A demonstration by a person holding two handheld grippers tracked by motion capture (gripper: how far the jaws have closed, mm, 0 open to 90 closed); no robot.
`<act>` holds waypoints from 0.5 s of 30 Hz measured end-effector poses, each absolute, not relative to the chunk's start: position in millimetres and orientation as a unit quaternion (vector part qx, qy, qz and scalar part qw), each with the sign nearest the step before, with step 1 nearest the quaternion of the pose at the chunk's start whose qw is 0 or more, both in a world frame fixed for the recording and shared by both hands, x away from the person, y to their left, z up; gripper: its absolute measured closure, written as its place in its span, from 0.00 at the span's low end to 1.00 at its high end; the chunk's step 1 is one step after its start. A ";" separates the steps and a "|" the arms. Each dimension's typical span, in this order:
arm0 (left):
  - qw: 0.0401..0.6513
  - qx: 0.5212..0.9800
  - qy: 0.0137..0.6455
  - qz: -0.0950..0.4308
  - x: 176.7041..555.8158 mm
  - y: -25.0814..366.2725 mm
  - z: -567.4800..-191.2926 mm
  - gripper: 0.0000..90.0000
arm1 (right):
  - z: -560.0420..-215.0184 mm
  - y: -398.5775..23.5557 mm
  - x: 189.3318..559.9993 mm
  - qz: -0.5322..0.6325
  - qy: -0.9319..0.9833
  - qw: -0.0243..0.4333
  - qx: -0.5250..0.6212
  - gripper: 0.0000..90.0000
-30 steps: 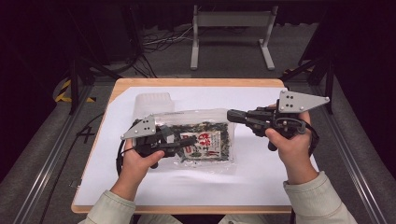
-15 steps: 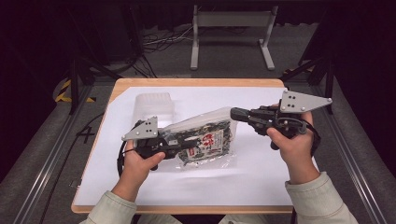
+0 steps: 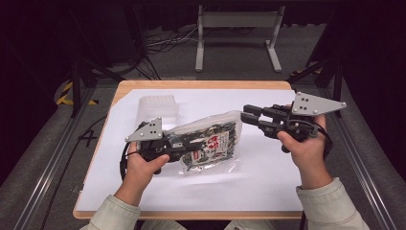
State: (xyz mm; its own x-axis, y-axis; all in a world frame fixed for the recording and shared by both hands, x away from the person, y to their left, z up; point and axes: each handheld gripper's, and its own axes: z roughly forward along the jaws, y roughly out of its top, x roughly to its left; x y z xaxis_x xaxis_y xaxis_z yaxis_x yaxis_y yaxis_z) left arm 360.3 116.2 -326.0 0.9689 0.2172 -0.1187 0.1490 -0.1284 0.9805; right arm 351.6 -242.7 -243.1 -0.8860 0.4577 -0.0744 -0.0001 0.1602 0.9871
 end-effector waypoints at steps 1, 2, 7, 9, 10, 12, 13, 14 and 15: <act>0.651 0.749 0.123 0.026 360.9 116.8 -324.8 0.80 | -243.2 -245.6 351.3 0.629 0.738 0.186 0.159 0.81; 0.651 0.748 0.125 0.027 361.2 117.4 -323.1 0.80 | -243.8 -251.7 351.1 0.630 0.735 0.188 0.166 0.81; 0.650 0.749 0.125 0.043 363.8 117.9 -312.4 0.80 | -247.7 -264.7 350.3 0.630 0.731 0.189 0.183 0.80; 0.652 0.746 0.129 0.045 365.4 118.7 -309.1 0.80 | -251.3 -271.7 350.0 0.626 0.731 0.191 0.193 0.80; 0.652 0.746 0.130 0.047 366.4 119.4 -307.8 0.80 | -253.1 -274.3 349.7 0.625 0.731 0.189 0.198 0.80; 0.652 0.745 0.133 0.053 368.7 121.0 -305.2 0.80 | -254.5 -276.2 349.6 0.623 0.732 0.191 0.200 0.80; 0.653 0.743 0.136 0.056 370.5 122.2 -303.4 0.80 | -257.1 -279.7 349.1 0.615 0.735 0.199 0.207 0.80; 0.654 0.742 0.138 0.056 372.6 123.3 -301.7 0.80 | -258.9 -281.9 348.8 0.611 0.736 0.201 0.210 0.80; 0.655 0.740 0.142 0.056 374.4 124.3 -300.3 0.80 | -260.5 -284.2 348.6 0.610 0.736 0.201 0.214 0.80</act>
